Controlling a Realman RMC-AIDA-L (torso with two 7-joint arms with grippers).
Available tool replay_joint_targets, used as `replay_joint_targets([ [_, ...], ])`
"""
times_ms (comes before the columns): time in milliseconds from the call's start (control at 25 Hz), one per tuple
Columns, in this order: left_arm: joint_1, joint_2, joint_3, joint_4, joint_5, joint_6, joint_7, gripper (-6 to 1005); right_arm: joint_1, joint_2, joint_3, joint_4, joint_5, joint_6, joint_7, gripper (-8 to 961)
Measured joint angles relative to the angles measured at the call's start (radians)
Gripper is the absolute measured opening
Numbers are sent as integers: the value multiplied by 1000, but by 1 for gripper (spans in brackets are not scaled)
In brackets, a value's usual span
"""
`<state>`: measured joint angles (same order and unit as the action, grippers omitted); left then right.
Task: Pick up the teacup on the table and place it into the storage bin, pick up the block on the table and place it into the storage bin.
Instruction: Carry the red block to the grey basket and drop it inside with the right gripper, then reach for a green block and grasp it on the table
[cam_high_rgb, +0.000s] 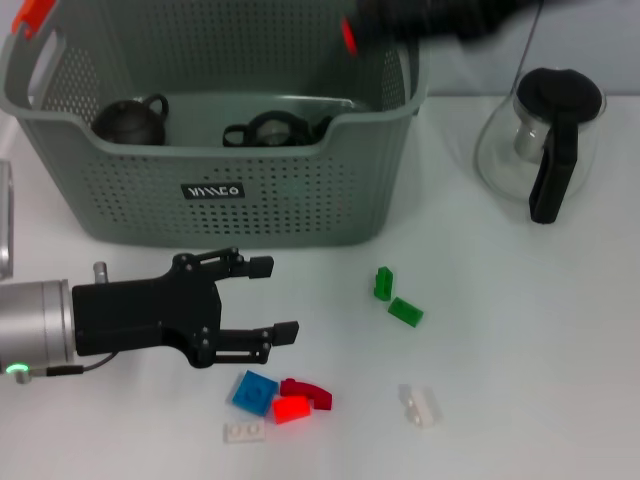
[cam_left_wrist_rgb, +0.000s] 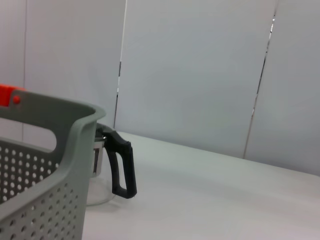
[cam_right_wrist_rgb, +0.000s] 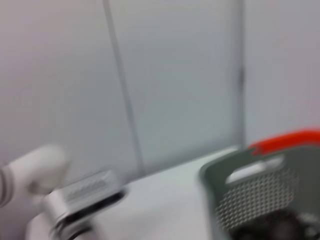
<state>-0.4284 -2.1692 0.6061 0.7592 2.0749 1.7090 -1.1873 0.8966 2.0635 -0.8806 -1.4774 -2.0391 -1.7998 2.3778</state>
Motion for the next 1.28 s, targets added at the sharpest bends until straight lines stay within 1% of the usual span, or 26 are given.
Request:
replay_joint_targets([
  [80,-1,0,0,0,0,0,0,848,57,-21,-10,90,-19,81,-19,258],
  [120,-2,0,0,0,0,0,0,848,93,-36,-20,158,-27,126,-39,261],
  [200,-5,0,0,0,0,-1,0,848,148,-57,-34,286,-48,201,-86,268],
  [280,-6,1,1,0,0,-2,0,848,201,-72,-40,428,-81,285,-143,275],
  [360,-7,2,1,0,0,-2,1,848,237,-77,-45,532,-113,368,-196,281],
  [400,-6,2,0,0,0,-2,4,848,249,-76,-51,573,-129,410,-223,285],
  [520,-3,2,0,0,0,-3,9,848,261,-64,-82,632,-160,506,-274,295],
  [600,-2,2,0,0,0,-4,10,848,254,-53,-116,638,-168,538,-290,302],
  [720,-1,2,0,0,0,-4,11,848,241,-43,-150,631,-170,547,-303,312],
  [880,-1,2,0,0,1,-4,11,848,228,-44,-163,611,-170,538,-303,325],
  [960,-1,2,0,0,1,-4,11,848,209,-44,-159,571,-166,511,-301,332],
  [1040,-1,2,0,0,1,-3,11,848,178,-42,-150,501,-140,459,-302,417],
  [1160,0,1,0,0,1,-1,11,848,102,-38,-141,343,-46,344,-305,545],
  [1280,2,0,0,0,1,0,11,848,4,-44,-140,205,87,167,-313,681],
])
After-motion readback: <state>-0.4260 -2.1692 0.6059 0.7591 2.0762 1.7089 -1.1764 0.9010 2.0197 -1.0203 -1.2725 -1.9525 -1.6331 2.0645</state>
